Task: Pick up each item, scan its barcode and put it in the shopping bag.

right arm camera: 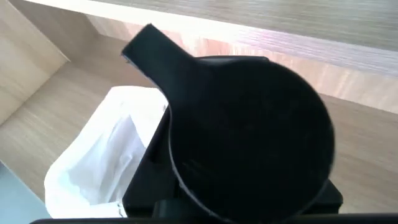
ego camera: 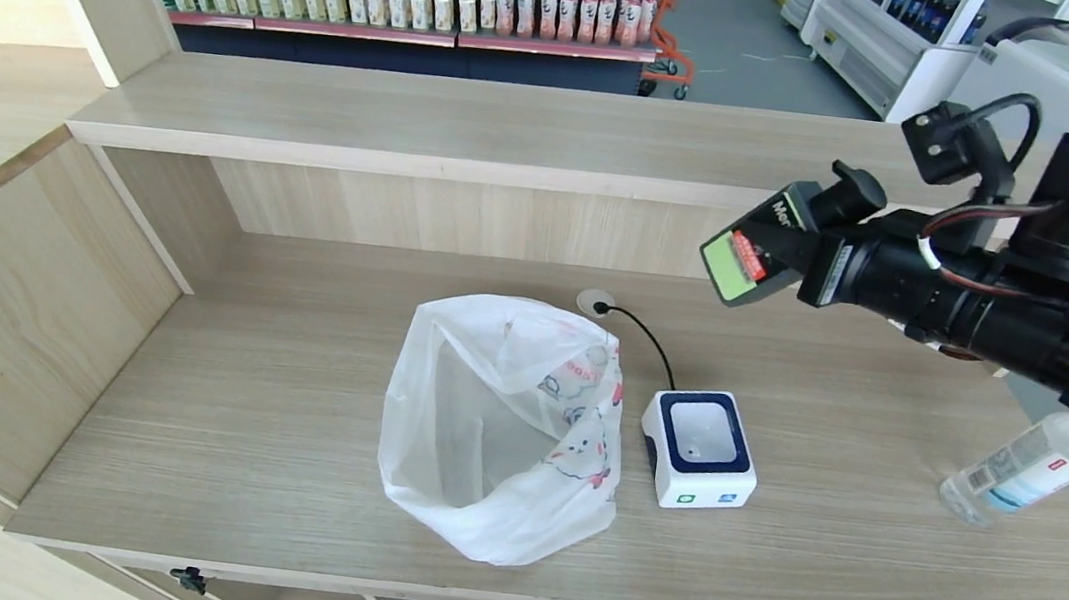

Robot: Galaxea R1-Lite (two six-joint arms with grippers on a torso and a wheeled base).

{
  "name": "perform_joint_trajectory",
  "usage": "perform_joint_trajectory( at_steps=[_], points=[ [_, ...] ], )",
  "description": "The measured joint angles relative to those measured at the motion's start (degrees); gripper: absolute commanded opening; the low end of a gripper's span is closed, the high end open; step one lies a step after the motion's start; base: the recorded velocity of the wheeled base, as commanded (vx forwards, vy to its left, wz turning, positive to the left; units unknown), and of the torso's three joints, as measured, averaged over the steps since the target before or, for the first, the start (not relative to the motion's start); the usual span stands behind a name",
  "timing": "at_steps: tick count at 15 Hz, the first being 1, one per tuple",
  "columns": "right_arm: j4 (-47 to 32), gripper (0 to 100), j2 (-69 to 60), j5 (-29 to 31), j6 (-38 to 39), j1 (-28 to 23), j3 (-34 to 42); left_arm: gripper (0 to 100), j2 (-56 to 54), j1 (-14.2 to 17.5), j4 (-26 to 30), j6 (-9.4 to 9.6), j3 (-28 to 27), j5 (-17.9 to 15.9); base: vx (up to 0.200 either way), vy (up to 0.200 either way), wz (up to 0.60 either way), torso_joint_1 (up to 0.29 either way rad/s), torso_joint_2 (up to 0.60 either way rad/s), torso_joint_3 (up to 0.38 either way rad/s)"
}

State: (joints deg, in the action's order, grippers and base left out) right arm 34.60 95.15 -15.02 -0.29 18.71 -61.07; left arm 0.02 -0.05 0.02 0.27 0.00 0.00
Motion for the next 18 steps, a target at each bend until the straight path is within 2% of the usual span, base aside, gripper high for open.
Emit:
perform_joint_trajectory(
  at_steps=[4, 13, 18],
  points=[
    [-1.5, 0, 7.0, 0.1, 1.8, 4.2, -4.4, 100, 0.0, 0.0, 0.0, -0.02, 0.0, 0.0, 0.000, 0.000, 0.00, 0.000, 0.00, 0.000],
    [-0.9, 0, 17.4, 0.2, 4.9, 10.2, -6.3, 100, 0.0, 0.0, 0.0, -0.02, 0.0, 0.0, 0.000, 0.000, 0.00, 0.000, 0.00, 0.000],
    [-0.8, 0, 25.4, 0.3, 4.3, 12.3, -12.7, 100, 0.0, 0.0, 0.0, 0.00, 0.0, 0.0, 0.000, 0.000, 0.00, 0.000, 0.00, 0.000]
  ],
)
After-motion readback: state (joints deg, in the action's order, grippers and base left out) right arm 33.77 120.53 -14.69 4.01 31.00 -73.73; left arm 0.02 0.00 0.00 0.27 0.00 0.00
